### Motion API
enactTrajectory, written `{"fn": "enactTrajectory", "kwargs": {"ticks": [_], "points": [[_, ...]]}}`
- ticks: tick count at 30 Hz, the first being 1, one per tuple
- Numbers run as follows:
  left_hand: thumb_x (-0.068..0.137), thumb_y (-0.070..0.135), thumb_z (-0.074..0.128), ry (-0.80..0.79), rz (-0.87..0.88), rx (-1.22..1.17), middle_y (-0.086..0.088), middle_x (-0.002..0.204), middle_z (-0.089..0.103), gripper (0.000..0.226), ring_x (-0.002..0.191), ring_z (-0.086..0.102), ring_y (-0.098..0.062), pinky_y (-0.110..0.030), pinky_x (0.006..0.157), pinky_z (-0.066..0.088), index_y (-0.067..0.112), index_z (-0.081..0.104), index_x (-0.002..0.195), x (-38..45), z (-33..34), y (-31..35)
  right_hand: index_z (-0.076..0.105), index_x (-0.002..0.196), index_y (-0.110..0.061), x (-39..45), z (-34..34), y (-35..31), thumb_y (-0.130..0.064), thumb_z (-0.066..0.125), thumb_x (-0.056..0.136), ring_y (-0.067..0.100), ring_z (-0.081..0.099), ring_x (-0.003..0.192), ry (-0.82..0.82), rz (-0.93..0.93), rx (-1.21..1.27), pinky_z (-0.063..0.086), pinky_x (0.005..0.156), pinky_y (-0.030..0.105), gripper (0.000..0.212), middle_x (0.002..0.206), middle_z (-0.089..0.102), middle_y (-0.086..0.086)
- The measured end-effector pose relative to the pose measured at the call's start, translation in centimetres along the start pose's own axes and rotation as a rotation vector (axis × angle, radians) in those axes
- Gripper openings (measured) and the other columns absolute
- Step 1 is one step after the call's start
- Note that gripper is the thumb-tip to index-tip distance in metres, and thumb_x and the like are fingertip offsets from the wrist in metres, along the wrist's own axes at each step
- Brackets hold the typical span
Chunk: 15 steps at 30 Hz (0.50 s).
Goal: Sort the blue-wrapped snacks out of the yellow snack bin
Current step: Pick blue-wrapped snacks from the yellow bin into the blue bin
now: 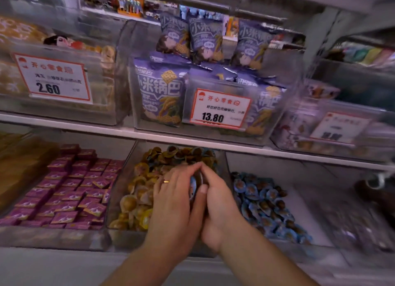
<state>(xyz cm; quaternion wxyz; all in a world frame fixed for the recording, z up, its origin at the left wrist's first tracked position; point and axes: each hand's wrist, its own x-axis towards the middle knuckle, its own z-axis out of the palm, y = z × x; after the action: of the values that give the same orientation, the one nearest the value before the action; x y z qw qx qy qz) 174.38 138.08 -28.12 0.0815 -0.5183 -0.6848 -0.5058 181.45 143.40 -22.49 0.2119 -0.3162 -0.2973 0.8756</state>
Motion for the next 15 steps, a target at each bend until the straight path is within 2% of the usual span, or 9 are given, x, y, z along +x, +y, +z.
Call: {"fn": "enactTrajectory", "kwargs": {"ticks": [2, 5, 6, 8, 11, 13, 14, 15], "points": [[0.103, 0.045, 0.019, -0.052, 0.030, 0.107, 0.002, 0.147, 0.046, 0.057, 0.141, 0.035, -0.018, -0.051, 0.111, 0.034, 0.016, 0.043, 0.146, 0.0, 0.5, 0.8, 0.073, 0.117, -0.009, -0.2, -1.0, -0.6, -0.046, 0.057, 0.094, 0.023, 0.072, 0.102, -0.008, -0.013, -0.011, 0.060, 0.081, 0.030, 0.046, 0.116, 0.072, 0.013], [0.103, 0.049, 0.007, -0.175, 0.073, 0.211, -0.007, 0.155, 0.039, 0.070, 0.145, 0.030, -0.026, -0.055, 0.114, 0.030, 0.006, 0.035, 0.151, 0.1, 1.3, 1.7, 0.073, 0.113, -0.007, 0.2, -2.8, -1.3, -0.031, 0.067, 0.088, 0.023, 0.072, 0.100, 0.048, -0.121, -0.114, 0.058, 0.090, 0.036, 0.036, 0.113, 0.072, 0.017], [0.102, 0.052, 0.006, -0.217, 0.078, 0.198, -0.007, 0.158, 0.034, 0.072, 0.146, 0.028, -0.025, -0.052, 0.116, 0.028, 0.008, 0.031, 0.153, 0.1, 1.6, 1.8, 0.073, 0.109, -0.005, 0.4, -3.4, -1.8, -0.025, 0.069, 0.086, 0.024, 0.072, 0.095, 0.081, -0.176, -0.142, 0.059, 0.088, 0.038, 0.030, 0.108, 0.073, 0.019], [0.100, 0.060, 0.010, -0.289, 0.083, 0.122, 0.001, 0.160, 0.028, 0.070, 0.146, 0.024, -0.016, -0.038, 0.117, 0.025, 0.019, 0.021, 0.156, 0.0, 2.1, 2.0, 0.073, 0.094, -0.004, 0.8, -4.9, -3.2, -0.015, 0.068, 0.086, 0.022, 0.071, 0.078, 0.150, -0.285, -0.169, 0.059, 0.069, 0.035, 0.015, 0.090, 0.072, 0.017], [0.099, 0.062, 0.019, -0.335, 0.047, 0.042, 0.012, 0.154, 0.034, 0.067, 0.136, 0.035, -0.009, -0.034, 0.109, 0.036, 0.027, 0.025, 0.156, -0.1, 2.9, 1.7, 0.066, 0.095, -0.003, 1.2, -7.3, -5.5, -0.011, 0.065, 0.088, 0.019, 0.061, 0.054, 0.256, -0.320, -0.167, 0.039, 0.038, 0.024, 0.011, 0.078, 0.064, 0.015], [0.100, 0.058, 0.025, -0.321, -0.020, 0.022, 0.014, 0.143, 0.044, 0.060, 0.125, 0.044, -0.009, -0.028, 0.100, 0.041, 0.028, 0.037, 0.151, 0.0, 3.5, 1.3, 0.061, 0.090, -0.003, 1.5, -8.8, -6.8, -0.009, 0.062, 0.090, 0.016, 0.053, 0.048, 0.288, -0.308, -0.151, 0.027, 0.030, 0.019, 0.006, 0.071, 0.060, 0.011], [0.099, 0.056, 0.027, -0.304, -0.057, 0.014, 0.012, 0.130, 0.054, 0.055, 0.113, 0.053, -0.011, -0.026, 0.088, 0.045, 0.028, 0.048, 0.142, 0.1, 3.8, 1.0, 0.060, 0.089, -0.004, 1.6, -9.3, -7.3, -0.009, 0.060, 0.091, 0.017, 0.053, 0.049, 0.308, -0.312, -0.143, 0.027, 0.030, 0.020, 0.006, 0.071, 0.059, 0.011], [0.097, 0.056, 0.029, -0.280, -0.096, 0.016, 0.011, 0.112, 0.061, 0.049, 0.097, 0.059, -0.013, -0.027, 0.074, 0.047, 0.028, 0.058, 0.125, 0.4, 4.0, 0.6, 0.061, 0.089, -0.005, 2.0, -10.1, -7.8, -0.010, 0.060, 0.091, 0.018, 0.056, 0.052, 0.358, -0.356, -0.166, 0.031, 0.032, 0.021, 0.006, 0.074, 0.060, 0.011]]}}
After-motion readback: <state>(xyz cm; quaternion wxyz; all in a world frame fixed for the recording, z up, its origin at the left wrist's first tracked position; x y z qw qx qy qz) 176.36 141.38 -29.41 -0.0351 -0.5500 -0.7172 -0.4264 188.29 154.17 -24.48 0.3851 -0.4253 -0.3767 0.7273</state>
